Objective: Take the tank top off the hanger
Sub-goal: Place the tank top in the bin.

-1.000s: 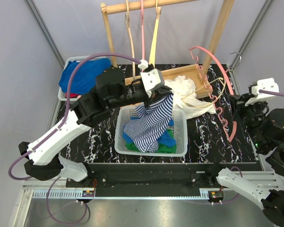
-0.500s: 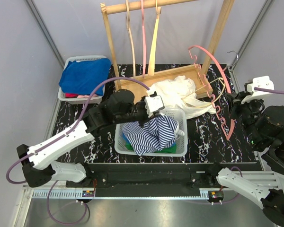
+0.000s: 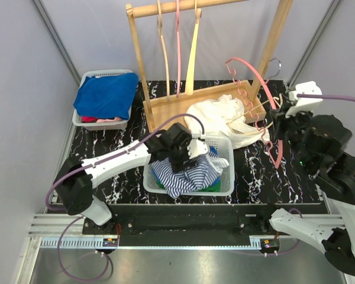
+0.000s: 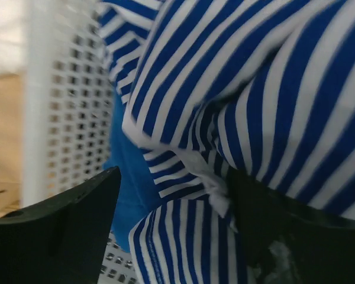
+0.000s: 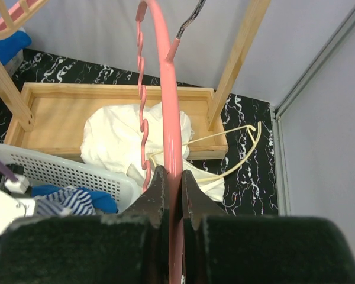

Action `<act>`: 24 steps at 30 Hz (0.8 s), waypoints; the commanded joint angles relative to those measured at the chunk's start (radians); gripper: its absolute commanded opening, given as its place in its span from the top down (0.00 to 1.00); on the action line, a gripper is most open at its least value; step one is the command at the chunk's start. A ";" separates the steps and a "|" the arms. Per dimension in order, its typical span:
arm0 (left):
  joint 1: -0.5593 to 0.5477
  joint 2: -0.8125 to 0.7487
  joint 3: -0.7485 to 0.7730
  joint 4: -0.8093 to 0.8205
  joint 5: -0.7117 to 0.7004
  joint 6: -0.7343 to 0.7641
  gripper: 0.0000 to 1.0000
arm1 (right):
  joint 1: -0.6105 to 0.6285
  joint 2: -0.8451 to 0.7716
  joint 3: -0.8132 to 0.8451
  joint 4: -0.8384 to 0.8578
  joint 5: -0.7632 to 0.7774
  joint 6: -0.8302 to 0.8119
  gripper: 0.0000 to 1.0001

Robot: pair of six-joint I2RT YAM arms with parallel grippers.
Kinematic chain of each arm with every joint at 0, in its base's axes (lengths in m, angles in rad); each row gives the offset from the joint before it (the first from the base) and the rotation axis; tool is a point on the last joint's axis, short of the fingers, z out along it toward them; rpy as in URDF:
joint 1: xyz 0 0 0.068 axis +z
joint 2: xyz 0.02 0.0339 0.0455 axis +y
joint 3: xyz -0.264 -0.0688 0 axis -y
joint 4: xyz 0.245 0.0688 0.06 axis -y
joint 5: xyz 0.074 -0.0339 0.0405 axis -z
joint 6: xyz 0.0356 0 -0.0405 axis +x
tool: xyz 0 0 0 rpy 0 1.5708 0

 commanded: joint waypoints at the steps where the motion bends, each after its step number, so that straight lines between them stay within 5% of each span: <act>1: -0.024 -0.034 -0.081 -0.084 -0.025 0.093 0.13 | 0.003 0.076 0.049 0.076 0.001 -0.011 1.00; 4: -0.036 -0.048 -0.145 -0.055 -0.051 0.078 0.01 | 0.003 0.114 0.064 0.130 0.015 -0.040 1.00; 11: 0.014 -0.098 -0.199 0.034 -0.199 0.079 0.01 | -0.046 0.301 0.174 0.205 -0.038 -0.115 1.00; 16: 0.087 -0.152 0.081 -0.097 -0.113 0.006 0.01 | -0.218 0.476 0.364 0.214 -0.195 -0.109 1.00; 24: 0.091 -0.249 0.381 -0.236 0.131 -0.179 0.01 | -0.284 0.687 0.591 0.208 -0.353 -0.082 1.00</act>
